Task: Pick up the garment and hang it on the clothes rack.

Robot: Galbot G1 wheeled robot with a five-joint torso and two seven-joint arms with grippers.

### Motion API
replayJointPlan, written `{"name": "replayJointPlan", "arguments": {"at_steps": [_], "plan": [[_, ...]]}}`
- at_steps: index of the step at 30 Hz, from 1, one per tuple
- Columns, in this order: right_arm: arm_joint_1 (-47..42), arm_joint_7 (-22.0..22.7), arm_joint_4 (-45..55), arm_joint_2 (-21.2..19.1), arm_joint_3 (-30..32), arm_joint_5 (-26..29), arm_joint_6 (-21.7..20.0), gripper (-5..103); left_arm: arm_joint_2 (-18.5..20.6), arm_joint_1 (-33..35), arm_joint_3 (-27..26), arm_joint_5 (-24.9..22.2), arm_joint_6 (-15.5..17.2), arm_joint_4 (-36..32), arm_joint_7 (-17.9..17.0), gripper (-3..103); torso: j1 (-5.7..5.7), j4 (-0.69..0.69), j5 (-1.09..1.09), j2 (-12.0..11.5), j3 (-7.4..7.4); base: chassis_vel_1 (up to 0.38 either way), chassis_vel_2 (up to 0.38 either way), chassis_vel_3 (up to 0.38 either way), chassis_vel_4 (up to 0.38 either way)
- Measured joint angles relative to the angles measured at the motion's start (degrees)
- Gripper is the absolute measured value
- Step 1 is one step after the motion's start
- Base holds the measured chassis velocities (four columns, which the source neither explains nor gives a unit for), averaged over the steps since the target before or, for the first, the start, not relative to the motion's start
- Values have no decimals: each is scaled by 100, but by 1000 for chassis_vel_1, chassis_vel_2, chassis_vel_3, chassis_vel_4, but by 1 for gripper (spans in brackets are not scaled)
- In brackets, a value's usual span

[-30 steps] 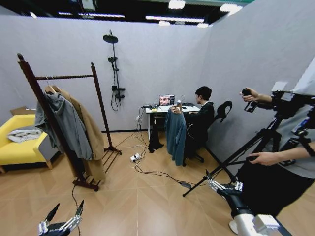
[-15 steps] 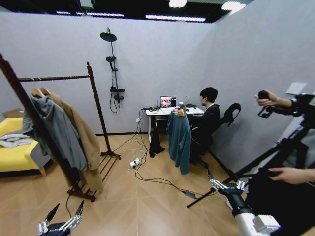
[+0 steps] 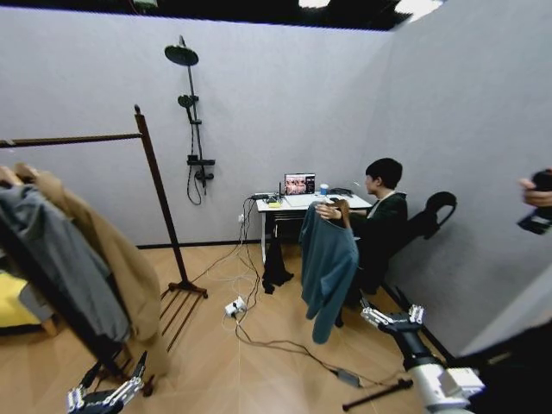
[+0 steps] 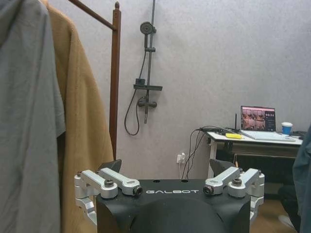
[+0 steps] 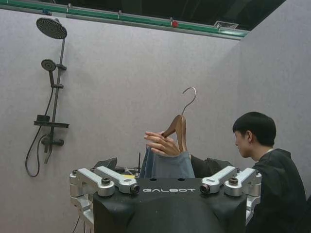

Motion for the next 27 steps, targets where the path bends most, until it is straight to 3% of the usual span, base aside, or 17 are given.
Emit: {"name": "replayJointPlan", "arguments": {"at_steps": [4,8,9,13,14,16,18,20,21,23,24,26,27], "plan": [[35,92,-7,17,45,15,-49,100,0,0,0,0,0,0,0,100,0,-1,7,-1,1,-355,344,354,-344],[102,290,-71,18,89,-36,-107,100,0,0,0,0,0,0,-1,100,-3,-2,-1,2,-1,-372,353,351,-341],[152,368,-93,14,123,-78,-173,100,0,0,0,0,0,-1,-1,100,-1,-1,9,0,0,-363,360,329,-335],[321,537,-201,-115,353,-14,-387,100,0,-1,0,0,0,0,0,100,1,-3,-4,0,1,-311,300,317,-304],[377,535,-255,-186,432,107,-377,100,0,-1,0,0,0,-1,-1,100,4,1,4,-2,2,-178,246,266,-130],[447,504,-319,-270,511,253,-352,100,0,0,0,0,0,0,-1,100,7,4,9,-3,3,-178,153,131,-130],[658,379,-447,-474,650,574,-265,100,1,-1,0,0,0,0,0,100,5,-4,-5,-2,1,-118,105,67,-34],[761,345,-492,-559,696,682,-279,100,1,-1,1,0,0,0,0,100,2,-6,0,-2,0,-100,29,-20,-89],[873,321,-548,-644,719,756,-304,103,1,-1,0,0,0,-1,0,100,-1,-3,7,-1,1,22,2,-67,5],[959,290,-602,-721,732,773,-319,103,0,-1,0,0,0,0,0,100,-5,-1,1,1,-1,56,-15,-67,27],[1062,262,-696,-816,733,783,-338,95,0,0,0,0,0,0,-1,100,-9,0,-1,4,-3,88,-63,-53,81],[1125,252,-776,-866,732,790,-349,95,0,0,0,0,0,0,-1,100,-10,0,1,5,-3,88,-63,-50,81],[1221,229,-912,-922,727,794,-351,91,0,1,0,0,0,0,-1,100,-10,-1,2,5,-3,75,-51,-50,46]]}}
